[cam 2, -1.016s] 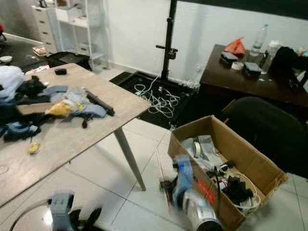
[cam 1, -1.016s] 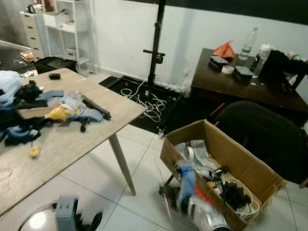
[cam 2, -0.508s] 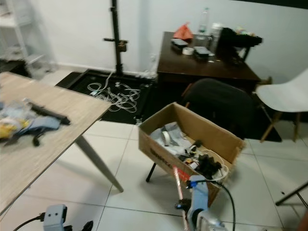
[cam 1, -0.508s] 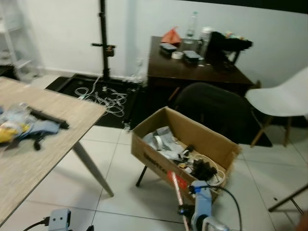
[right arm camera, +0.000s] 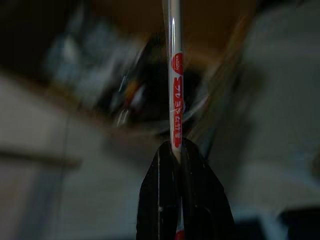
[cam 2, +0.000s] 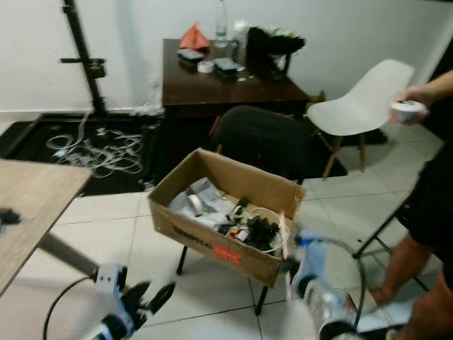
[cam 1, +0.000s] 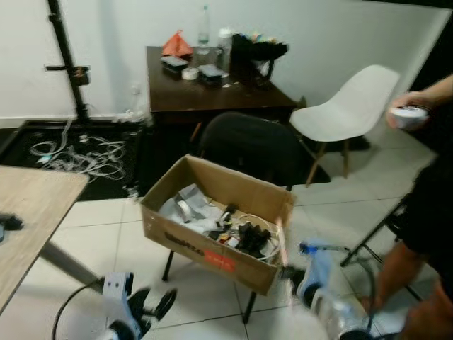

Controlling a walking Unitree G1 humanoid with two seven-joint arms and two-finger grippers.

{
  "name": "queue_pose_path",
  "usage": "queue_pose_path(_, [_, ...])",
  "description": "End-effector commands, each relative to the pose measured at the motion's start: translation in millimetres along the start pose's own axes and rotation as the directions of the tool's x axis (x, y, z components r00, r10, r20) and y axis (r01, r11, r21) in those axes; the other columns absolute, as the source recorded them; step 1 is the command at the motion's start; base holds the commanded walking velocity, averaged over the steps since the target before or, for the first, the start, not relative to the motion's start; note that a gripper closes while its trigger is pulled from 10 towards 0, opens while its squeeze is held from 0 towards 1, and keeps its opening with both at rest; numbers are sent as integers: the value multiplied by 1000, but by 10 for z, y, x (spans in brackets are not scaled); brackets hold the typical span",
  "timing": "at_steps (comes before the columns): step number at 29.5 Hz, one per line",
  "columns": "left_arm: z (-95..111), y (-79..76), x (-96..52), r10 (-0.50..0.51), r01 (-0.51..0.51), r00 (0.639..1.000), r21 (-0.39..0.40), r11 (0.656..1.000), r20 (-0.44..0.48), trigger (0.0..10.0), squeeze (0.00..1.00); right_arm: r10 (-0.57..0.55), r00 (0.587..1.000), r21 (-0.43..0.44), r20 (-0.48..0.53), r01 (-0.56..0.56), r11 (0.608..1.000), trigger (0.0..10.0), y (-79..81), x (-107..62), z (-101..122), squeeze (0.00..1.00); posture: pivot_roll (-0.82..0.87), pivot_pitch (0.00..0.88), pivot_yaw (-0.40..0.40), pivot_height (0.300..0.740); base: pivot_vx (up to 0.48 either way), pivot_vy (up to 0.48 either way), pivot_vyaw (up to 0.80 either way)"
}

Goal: Picking trash to rubbish bin

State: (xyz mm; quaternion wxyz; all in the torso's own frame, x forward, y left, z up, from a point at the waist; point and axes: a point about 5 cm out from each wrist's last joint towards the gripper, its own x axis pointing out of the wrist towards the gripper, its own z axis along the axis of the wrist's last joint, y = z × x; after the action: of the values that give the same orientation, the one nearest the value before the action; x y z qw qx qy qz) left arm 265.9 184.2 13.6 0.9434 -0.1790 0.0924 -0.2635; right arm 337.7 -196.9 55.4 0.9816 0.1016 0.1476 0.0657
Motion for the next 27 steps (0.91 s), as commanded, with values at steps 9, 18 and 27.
queue_pose_path(9, [423,-90,28,-281,276,956,67,959,87,10000,0,-16,986,-41,169,23,999,10000,-123,45,502,0,-65,118,-8,740,0,0,-608])
queue_pose_path(18, [529,-72,51,-246,237,959,78,968,142,10000,0,75,967,-68,242,-60,996,10000,54,114,709,0,-67,115,-14,740,192,0,0])
queue_pose_path(27, [519,-134,68,-264,256,954,70,964,144,10000,0,172,945,-90,279,-153,984,10000,213,145,803,0,-75,118,-18,740,357,0,0])
